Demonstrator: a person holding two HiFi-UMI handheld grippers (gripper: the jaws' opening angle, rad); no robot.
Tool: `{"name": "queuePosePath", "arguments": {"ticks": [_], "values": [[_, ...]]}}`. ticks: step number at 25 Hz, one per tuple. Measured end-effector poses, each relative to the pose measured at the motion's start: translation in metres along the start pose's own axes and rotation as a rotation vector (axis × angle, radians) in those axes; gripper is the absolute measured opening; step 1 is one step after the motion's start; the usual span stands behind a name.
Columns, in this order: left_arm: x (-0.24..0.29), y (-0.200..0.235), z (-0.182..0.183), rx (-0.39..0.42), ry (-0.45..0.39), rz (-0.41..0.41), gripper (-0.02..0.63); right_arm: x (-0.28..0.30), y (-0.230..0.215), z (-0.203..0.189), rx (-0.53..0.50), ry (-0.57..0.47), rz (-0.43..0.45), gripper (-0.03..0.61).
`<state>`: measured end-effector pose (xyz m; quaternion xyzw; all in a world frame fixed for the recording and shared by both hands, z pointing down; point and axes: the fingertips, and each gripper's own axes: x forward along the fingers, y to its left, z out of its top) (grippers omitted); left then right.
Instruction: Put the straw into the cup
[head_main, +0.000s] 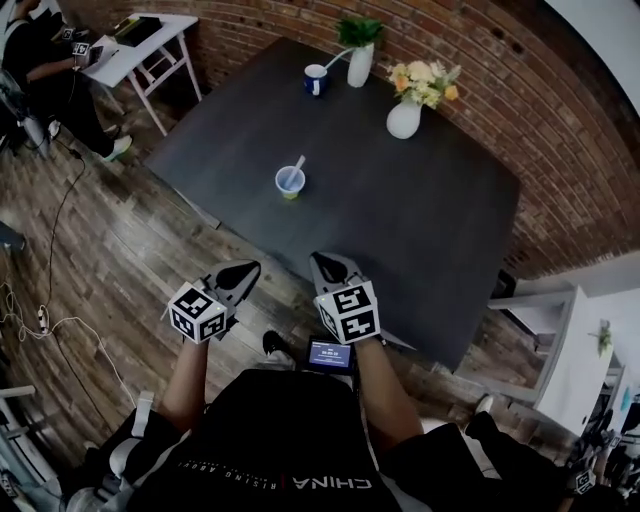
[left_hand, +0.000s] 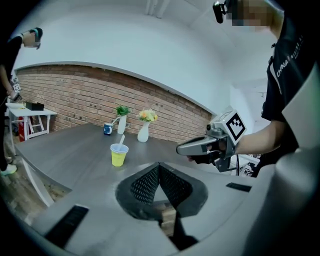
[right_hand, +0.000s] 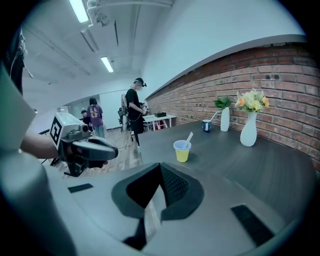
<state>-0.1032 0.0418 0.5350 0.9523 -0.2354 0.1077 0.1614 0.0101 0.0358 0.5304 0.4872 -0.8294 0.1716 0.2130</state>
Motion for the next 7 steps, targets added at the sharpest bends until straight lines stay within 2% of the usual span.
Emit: {"name": "queuePosePath", "arguments": {"ticks": [7], "values": [[0.0030, -0.0072, 0.0019, -0.004, -0.010, 0.042, 0.003, -0.0075, -0.0030, 0.0069, -0.048, -0.009, 0.040, 0.006]]}}
